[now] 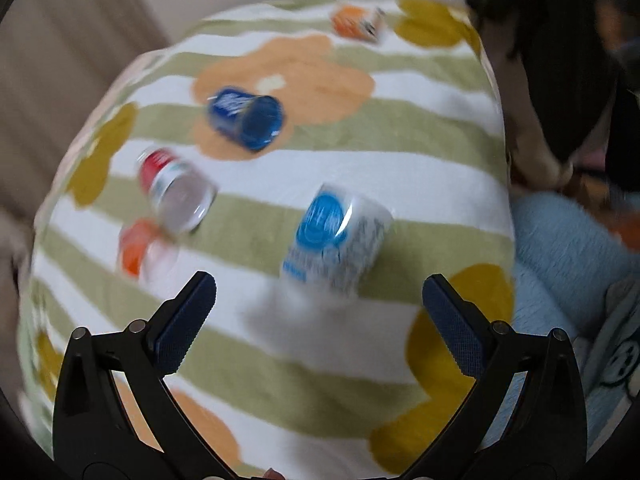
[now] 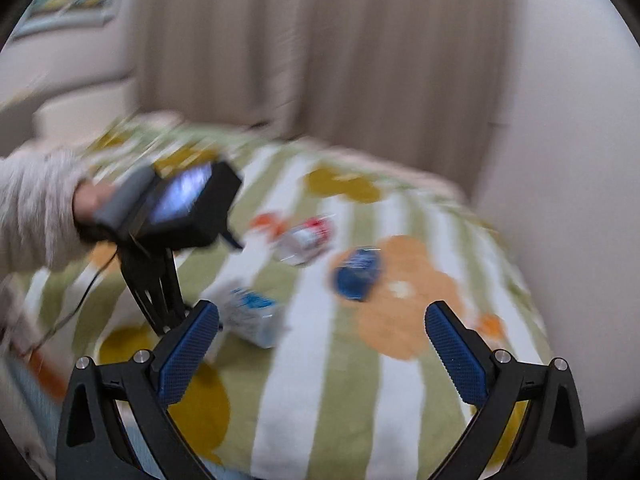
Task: Flip cup upside down
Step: 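Lift the white cup with the right tool and rotate it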
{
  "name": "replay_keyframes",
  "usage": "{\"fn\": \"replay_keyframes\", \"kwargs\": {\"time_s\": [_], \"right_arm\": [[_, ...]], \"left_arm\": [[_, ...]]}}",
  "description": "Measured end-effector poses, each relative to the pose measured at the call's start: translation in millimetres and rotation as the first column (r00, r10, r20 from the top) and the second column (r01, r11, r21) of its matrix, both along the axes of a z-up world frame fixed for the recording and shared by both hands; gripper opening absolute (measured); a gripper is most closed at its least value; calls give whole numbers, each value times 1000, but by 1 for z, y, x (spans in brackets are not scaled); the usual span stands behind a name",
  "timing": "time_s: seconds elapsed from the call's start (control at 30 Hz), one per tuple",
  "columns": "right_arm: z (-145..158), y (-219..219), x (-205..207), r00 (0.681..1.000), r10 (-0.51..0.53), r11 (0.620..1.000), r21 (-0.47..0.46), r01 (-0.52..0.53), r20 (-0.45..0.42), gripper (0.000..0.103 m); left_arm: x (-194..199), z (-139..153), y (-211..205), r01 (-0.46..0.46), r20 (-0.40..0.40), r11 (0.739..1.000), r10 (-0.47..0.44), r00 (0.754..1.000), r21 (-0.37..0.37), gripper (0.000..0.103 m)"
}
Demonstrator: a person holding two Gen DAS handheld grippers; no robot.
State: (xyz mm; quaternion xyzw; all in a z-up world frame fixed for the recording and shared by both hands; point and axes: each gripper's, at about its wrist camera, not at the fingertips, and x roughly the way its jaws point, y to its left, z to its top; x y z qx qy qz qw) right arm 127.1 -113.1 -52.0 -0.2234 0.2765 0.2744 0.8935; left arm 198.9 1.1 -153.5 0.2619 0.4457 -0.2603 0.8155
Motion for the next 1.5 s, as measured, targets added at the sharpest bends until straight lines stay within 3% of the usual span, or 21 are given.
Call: {"fn": "replay_keyframes", "kwargs": {"time_s": [0.07, 0.13, 0.2, 0.3, 0.4, 0.47, 0.6, 0.63, 0.7, 0.77, 0.8, 0.87, 0.93, 1.0, 1.07, 1.23, 1.3, 1.5], "right_arm": [[-15, 34, 22, 991, 116, 984, -127, -124, -71, 103], [-37, 67, 40, 967, 207, 941, -242, -238, -150, 103], [-65, 100, 55, 936, 260, 867, -371, -334, -236, 103], [-108, 136, 67, 896, 295, 721, -538, -436, -332, 102], [-140, 156, 72, 857, 279, 602, -617, -508, -433, 89], [-159, 164, 74, 833, 251, 545, -639, -543, -493, 77], [-182, 168, 73, 846, 203, 466, -712, -526, -492, 59], [-181, 167, 74, 848, 185, 481, -706, -519, -497, 59], [-175, 163, 84, 850, 115, 561, -672, -483, -515, 59], [-165, 154, 98, 845, 28, 662, -624, -416, -534, 58], [-158, 146, 109, 834, -40, 732, -585, -350, -550, 58], [-146, 129, 129, 792, -146, 842, -495, -215, -593, 58], [-136, 105, 148, 713, -239, 925, -377, -38, -659, 58], [-133, 81, 162, 630, -311, 944, -305, 121, -712, 58], [-137, 60, 169, 555, -356, 934, -270, 233, -752, 58], [-159, 33, 181, 438, -428, 893, -296, 338, -790, 58], [-165, 29, 182, 431, -436, 890, -310, 333, -790, 60], [-164, 25, 187, 452, -443, 894, -340, 293, -775, 70]], "left_arm": [[-22, 3, 17, -75, 33, 996, 77, 996, -52, 103], [-44, 0, 37, -168, 46, 979, 174, 984, -113, 103], [-63, -2, 52, -230, 42, 960, 240, 970, -161, 103], [-89, -9, 76, -327, 9, 911, 340, 940, -252, 103], [-106, -16, 91, -401, -14, 863, 417, 909, -306, 103], [-114, -21, 97, -429, -26, 842, 446, 895, -326, 103], [-118, -23, 101, -432, -7, 841, 454, 891, -326, 103], [-118, -22, 102, -425, 2, 846, 450, 893, -322, 103], [-120, -20, 102, -419, 13, 848, 447, 894, -323, 103], [-120, -16, 106, -415, 17, 840, 448, 894, -349, 103], [-120, -14, 109, -413, 14, 833, 449, 893, -368, 103], [-120, -10, 114, -407, 3, 815, 449, 894, -413, 103], [-120, -7, 117, -405, -6, 799, 449, 893, -444, 103], [-120, -4, 120, -401, -11, 786, 449, 893, -469, 103], [-122, -1, 121, -398, -12, 778, 449, 893, -486, 103], [-129, 2, 124, -398, -14, 771, 452, 892, -498, 103], [-133, 3, 126, -400, -17, 765, 455, 890, -506, 103], [-140, 5, 134, -406, -18, 752, 465, 885, -520, 103]]}}
